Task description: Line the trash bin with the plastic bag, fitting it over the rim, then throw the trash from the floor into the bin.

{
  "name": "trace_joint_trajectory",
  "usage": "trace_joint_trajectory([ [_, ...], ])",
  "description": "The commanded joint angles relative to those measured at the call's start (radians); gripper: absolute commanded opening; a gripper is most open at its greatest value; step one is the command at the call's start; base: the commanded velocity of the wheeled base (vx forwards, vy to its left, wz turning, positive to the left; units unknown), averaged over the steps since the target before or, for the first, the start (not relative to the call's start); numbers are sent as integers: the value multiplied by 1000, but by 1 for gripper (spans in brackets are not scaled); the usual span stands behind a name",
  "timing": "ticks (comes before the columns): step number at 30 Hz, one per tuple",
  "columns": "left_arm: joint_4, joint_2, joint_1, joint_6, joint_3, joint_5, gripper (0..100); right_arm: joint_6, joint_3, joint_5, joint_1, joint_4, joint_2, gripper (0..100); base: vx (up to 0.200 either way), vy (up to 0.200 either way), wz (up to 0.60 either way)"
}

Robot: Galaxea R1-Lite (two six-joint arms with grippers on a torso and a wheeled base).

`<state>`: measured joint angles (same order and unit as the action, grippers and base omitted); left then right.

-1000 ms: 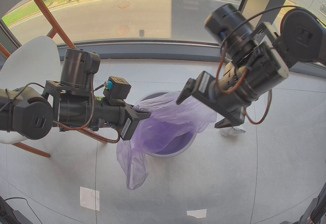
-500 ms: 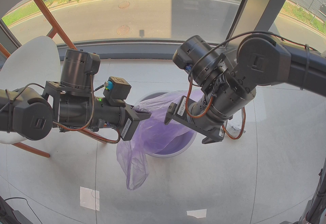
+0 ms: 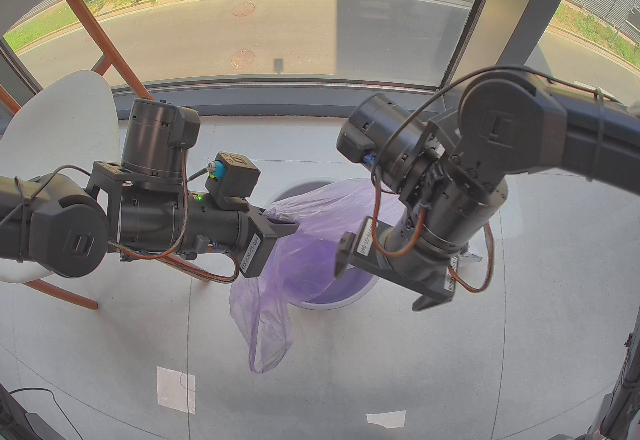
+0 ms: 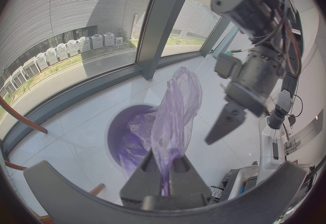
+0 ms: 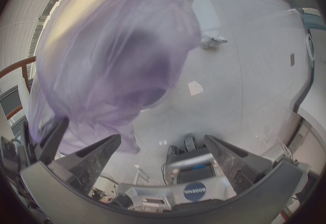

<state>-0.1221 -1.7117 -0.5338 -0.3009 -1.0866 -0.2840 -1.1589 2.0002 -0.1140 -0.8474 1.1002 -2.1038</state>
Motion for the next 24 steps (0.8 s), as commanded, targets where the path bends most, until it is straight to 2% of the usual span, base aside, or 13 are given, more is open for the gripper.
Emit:
trace_joint_trajectory([
  [1,-2,0,0,0,19,0,0,-64,0,109,-71,257,148,100,0,0,0],
  [2,-2,0,0,0,19,0,0,-39,0,180,-93,421,231,100,0,0,0],
  [3,-2,0,0,0,19,0,0,-39,0,180,-93,421,231,100,0,0,0],
  [4,-4,0,-2,0,19,-1,0,62,0,206,-82,471,332,100,0,0,0],
  [5,-4,0,-2,-1,19,-1,0,151,-202,206,-62,357,429,100,0,0,0],
  [6,-4,-2,-2,0,19,-1,0,226,-394,206,-28,173,525,100,0,0,0],
  [9,-5,-2,-6,0,16,-1,0,648,-1129,198,145,-801,768,100,0,0,0],
  [11,-5,-3,-14,0,14,-1,0,852,-1357,197,246,-1338,720,100,0,0,0],
  [14,-5,-3,-17,5,14,-1,0,736,-1206,126,203,-1389,588,100,0,0,0],
  [17,-5,-5,-23,6,13,-1,0,415,-807,1,140,-1020,548,100,0,0,0],
  [19,-5,-5,-23,6,11,-1,0,245,-558,-6,136,-775,473,100,0,0,0],
  [21,-5,-5,-26,6,13,-1,0,148,-374,-4,136,-602,413,100,0,0,0],
  [24,-5,-5,-28,8,11,-1,0,133,-265,-4,142,-546,367,100,0,0,0],
])
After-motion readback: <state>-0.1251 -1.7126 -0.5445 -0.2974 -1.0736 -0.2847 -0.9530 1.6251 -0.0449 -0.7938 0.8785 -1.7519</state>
